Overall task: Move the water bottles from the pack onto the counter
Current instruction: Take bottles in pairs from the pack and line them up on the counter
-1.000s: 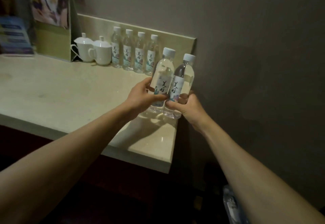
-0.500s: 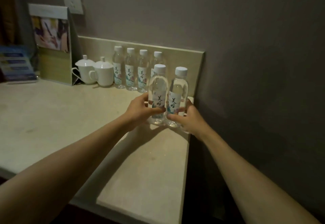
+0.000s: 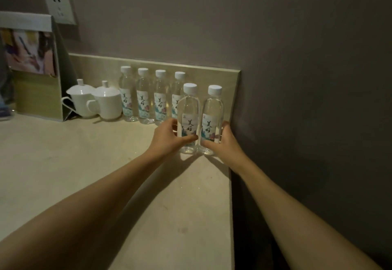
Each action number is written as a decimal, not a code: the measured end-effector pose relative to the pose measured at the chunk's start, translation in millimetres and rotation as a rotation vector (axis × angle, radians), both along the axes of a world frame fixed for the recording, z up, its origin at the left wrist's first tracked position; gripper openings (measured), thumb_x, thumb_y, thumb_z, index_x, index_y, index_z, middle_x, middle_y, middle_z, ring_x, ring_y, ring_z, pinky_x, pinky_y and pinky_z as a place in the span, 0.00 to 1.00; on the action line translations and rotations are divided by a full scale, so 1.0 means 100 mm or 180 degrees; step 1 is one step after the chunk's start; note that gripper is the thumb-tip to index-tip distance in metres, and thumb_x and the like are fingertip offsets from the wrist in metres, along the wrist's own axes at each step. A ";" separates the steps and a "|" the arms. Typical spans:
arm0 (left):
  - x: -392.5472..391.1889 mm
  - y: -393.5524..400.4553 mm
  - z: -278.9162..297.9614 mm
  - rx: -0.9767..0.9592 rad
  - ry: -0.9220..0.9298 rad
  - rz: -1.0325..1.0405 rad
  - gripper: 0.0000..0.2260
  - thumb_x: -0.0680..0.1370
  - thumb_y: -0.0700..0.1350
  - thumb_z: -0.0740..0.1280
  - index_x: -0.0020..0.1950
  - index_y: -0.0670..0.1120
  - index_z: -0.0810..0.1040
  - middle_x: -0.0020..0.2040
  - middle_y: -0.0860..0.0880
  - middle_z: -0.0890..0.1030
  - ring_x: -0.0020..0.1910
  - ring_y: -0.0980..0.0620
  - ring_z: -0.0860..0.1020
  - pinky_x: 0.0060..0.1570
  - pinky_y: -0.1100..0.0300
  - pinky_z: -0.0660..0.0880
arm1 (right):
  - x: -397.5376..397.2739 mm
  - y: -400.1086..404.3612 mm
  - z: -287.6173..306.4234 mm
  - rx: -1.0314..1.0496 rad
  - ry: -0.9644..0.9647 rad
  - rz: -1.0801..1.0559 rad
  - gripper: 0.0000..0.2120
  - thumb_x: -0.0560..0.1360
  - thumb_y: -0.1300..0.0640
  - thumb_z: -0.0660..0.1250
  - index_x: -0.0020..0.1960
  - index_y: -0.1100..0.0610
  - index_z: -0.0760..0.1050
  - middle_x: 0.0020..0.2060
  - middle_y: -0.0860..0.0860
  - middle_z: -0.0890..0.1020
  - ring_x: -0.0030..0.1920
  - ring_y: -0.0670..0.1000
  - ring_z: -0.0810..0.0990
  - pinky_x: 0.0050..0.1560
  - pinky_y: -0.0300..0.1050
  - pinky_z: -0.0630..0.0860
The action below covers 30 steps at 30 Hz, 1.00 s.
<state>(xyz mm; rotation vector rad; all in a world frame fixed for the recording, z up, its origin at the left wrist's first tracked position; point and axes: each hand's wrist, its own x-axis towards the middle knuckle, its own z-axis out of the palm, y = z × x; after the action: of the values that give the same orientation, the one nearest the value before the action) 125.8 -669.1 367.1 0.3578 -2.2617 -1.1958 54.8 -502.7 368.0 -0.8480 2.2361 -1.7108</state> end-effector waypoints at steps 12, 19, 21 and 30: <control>-0.14 -0.27 0.00 -0.0461 -0.0230 -0.0185 0.27 0.65 0.61 0.77 0.53 0.47 0.73 0.44 0.52 0.77 0.40 0.54 0.76 0.37 0.62 0.74 | 0.19 -0.18 0.02 0.0016 -0.0383 -0.0934 0.49 0.70 0.51 0.75 0.78 0.50 0.45 0.70 0.52 0.71 0.65 0.52 0.73 0.62 0.51 0.72; -0.12 -0.40 -0.04 -0.0803 -0.0395 -0.0449 0.15 0.70 0.56 0.75 0.42 0.49 0.72 0.38 0.51 0.77 0.37 0.55 0.77 0.36 0.59 0.77 | 0.25 -0.26 -0.04 0.0457 0.0295 -0.1774 0.21 0.70 0.53 0.75 0.58 0.60 0.73 0.57 0.57 0.79 0.55 0.54 0.80 0.55 0.51 0.79; -0.13 -0.39 -0.05 -0.0839 -0.0325 -0.0424 0.15 0.72 0.55 0.74 0.36 0.53 0.69 0.34 0.54 0.75 0.33 0.58 0.74 0.30 0.63 0.71 | 0.22 -0.29 -0.02 0.0516 0.0333 -0.1760 0.20 0.71 0.54 0.75 0.58 0.61 0.75 0.56 0.58 0.80 0.56 0.56 0.80 0.58 0.56 0.77; -0.36 -0.46 0.03 -0.2032 -0.0673 -0.0283 0.19 0.77 0.59 0.64 0.48 0.42 0.76 0.40 0.47 0.77 0.39 0.49 0.76 0.39 0.57 0.73 | 0.00 -0.47 -0.04 0.0547 0.0367 -0.1863 0.20 0.72 0.53 0.73 0.59 0.63 0.75 0.56 0.60 0.80 0.56 0.58 0.79 0.58 0.57 0.77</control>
<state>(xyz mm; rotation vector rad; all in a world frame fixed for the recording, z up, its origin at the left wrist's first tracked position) 90.2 -715.6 370.0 0.1367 -2.7117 -0.4327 55.1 -549.4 363.8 -0.2654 2.8604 -1.6668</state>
